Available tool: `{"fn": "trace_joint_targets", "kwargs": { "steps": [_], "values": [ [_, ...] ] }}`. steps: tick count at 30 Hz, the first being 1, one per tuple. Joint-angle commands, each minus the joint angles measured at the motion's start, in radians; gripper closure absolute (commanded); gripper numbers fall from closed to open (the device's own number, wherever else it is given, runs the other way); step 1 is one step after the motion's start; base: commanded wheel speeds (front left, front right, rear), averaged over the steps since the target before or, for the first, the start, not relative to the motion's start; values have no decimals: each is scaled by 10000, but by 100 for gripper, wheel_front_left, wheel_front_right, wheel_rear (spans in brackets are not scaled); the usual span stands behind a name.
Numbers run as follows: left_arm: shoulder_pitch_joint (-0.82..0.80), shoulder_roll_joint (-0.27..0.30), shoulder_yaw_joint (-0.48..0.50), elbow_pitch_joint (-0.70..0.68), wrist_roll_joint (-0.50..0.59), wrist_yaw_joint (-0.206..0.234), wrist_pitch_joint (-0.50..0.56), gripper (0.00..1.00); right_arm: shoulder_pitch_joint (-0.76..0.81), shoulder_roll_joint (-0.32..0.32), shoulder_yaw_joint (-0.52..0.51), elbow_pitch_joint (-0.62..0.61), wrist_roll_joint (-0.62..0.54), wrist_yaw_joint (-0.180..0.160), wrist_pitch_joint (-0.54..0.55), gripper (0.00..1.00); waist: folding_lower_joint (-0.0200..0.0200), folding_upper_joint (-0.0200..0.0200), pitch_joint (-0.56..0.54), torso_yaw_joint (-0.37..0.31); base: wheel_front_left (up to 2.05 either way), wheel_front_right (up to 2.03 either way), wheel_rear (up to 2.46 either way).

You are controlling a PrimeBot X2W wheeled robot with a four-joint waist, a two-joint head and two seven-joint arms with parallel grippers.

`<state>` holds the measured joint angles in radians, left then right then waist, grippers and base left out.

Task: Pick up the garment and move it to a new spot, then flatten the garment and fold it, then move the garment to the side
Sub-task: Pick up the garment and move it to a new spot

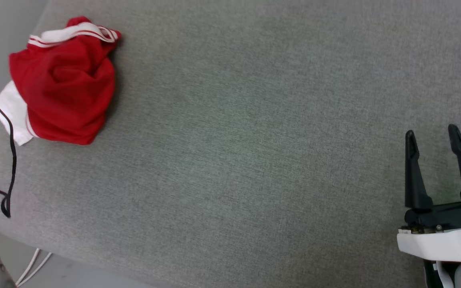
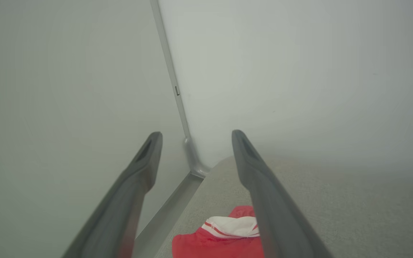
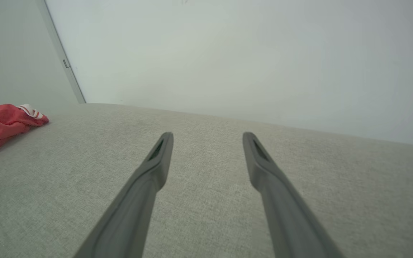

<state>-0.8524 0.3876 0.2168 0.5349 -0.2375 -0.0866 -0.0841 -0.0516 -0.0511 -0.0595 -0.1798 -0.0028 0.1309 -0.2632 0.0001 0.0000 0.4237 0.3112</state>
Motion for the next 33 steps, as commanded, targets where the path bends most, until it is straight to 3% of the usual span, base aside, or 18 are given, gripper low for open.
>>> {"fn": "trace_joint_targets", "kwargs": {
  "steps": [1,7,10,14,18,23,31,32,33],
  "values": [
    [-433,264,-121,355,-143,-116,597,0,-203,17,-52,-173,-121,-5,-24,0,-1,0,502,-244,0,0,0],
    [-1313,854,-712,1451,-1217,-403,3130,0,-362,15,-63,-575,-334,-5,-24,0,-1,0,1085,-329,0,0,0],
    [-1402,915,-1523,1678,-2361,-426,4663,0,-445,15,-50,-702,-492,-5,-24,0,-1,0,1324,-372,0,0,0],
    [-1167,1634,-2641,1459,-4031,-423,6790,0,-567,-22,-39,-840,-650,-5,-24,0,-1,0,1639,-433,0,0,0],
    [-980,2058,-3463,1373,-5264,-427,8273,0,-612,-101,-47,-851,-741,-5,-24,0,-1,0,1894,-469,0,0,0],
    [-756,2306,-4194,1551,-5845,-427,9008,0,-707,-109,48,-774,-783,-5,-24,0,-1,0,2085,-555,0,0,0],
    [-403,1958,-5539,2197,-6462,-431,8989,0,-866,-127,178,-559,-785,-5,-24,0,-1,0,2260,-691,0,0,0],
    [-427,1998,-5680,2219,-6469,-431,8883,44,-889,-125,182,-536,-784,-5,-24,0,-1,0,2239,-698,0,0,0],
    [-481,2061,-5787,2244,-6532,-431,8798,100,-904,-121,173,-514,-780,-5,-24,0,-1,0,2187,-699,0,0,0]
  ]
}}
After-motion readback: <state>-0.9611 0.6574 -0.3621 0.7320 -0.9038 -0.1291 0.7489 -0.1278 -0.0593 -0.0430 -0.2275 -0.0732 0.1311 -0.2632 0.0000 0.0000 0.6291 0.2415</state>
